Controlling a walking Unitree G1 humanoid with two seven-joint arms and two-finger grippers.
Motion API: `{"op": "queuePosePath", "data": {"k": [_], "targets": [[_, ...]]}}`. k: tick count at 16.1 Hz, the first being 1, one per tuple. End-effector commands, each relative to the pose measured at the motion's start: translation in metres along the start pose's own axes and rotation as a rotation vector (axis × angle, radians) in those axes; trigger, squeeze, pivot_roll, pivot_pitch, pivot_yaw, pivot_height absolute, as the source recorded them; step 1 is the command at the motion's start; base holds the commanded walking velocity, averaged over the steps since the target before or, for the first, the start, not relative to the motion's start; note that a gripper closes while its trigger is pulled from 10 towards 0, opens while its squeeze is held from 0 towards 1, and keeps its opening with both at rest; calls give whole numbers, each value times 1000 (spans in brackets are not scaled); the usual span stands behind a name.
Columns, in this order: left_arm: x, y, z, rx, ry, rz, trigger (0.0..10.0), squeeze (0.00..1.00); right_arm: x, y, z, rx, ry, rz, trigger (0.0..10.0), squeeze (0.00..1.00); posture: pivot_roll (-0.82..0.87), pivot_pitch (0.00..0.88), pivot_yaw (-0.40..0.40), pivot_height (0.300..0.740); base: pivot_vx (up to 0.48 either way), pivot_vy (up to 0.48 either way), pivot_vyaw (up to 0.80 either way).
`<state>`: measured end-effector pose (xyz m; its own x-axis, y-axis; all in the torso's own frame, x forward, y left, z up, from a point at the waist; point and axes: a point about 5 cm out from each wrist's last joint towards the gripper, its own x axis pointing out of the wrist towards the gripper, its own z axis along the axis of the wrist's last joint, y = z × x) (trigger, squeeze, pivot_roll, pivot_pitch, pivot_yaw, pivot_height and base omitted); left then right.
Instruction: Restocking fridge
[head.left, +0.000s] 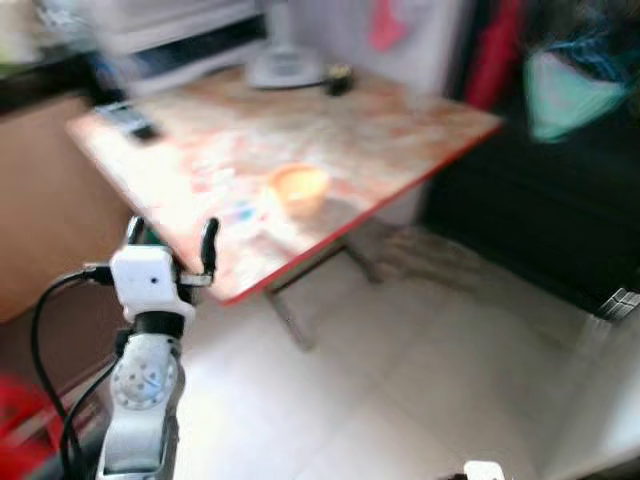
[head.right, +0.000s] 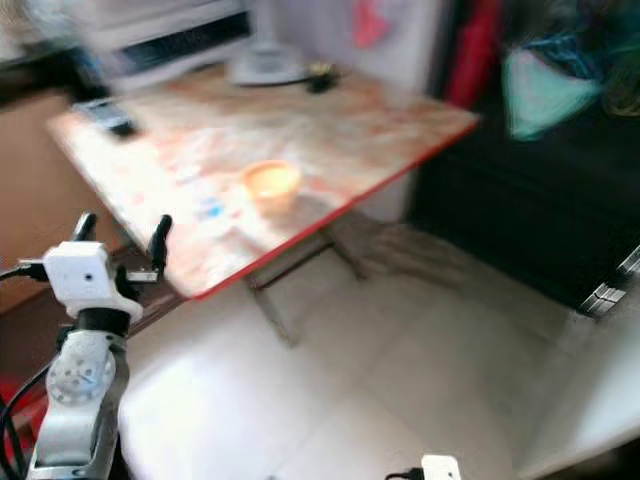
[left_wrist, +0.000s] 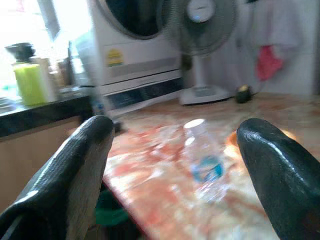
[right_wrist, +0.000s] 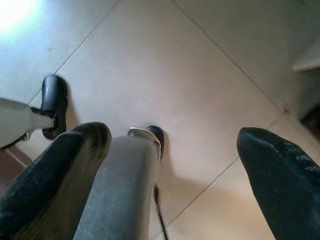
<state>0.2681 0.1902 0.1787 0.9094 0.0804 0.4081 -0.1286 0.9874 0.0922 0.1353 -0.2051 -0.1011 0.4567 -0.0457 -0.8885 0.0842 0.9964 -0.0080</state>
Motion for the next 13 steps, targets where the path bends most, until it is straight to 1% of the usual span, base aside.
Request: {"op": "queuePosePath", "data": {"k": [1, 2, 3, 6, 7, 8, 9, 10, 13], "targets": [[0, 4, 4, 2, -2, 14, 10000, 0, 0, 2, -3, 9, 5, 6, 10000, 0, 41, 82, 15, 740, 0, 0, 800], [0, 4, 5, 2, 3, 14, 10000, 0, 0, 2, -3, 8, 5, 6, 10000, 0, 41, 82, 15, 740, 0, 0, 800], [1, 1, 3, 8, 39, 2, 10000, 0, 0, 3, -5, 9, 12, 13, 10000, 0, 22, 63, 16, 740, 0, 0, 0], [3, 0, 0, -19, 71, 9, 10000, 0, -1, 4, -6, -2, 15, 26, 10000, 0, 18, 51, 18, 740, 0, 0, 0], [3, -1, -1, -42, 91, 7, 10000, 0, 0, 4, -6, -3, 15, 26, 10000, 0, 18, 47, 19, 740, 0, 0, 0], [3, -3, -5, -59, 120, -17, 10000, 0, 0, 4, -6, 3, 14, 24, 10000, 0, 18, 44, 20, 740, 0, 0, 0], [1, -7, -8, -25, 131, -58, 10000, 0, 0, 4, -5, 11, 13, 20, 10000, 0, 12, 43, 22, 740, 0, 0, 0], [0, -7, -9, 6, 129, -67, 10000, 0, 0, 4, -5, 13, 13, 20, 10000, 0, 12, 43, 22, 740, 0, 0, 0], [0, -7, -8, 5, 133, -67, 10000, 0, 0, 4, -5, 13, 13, 20, 10000, 0, 12, 43, 22, 740, 0, 0, 0]]}}
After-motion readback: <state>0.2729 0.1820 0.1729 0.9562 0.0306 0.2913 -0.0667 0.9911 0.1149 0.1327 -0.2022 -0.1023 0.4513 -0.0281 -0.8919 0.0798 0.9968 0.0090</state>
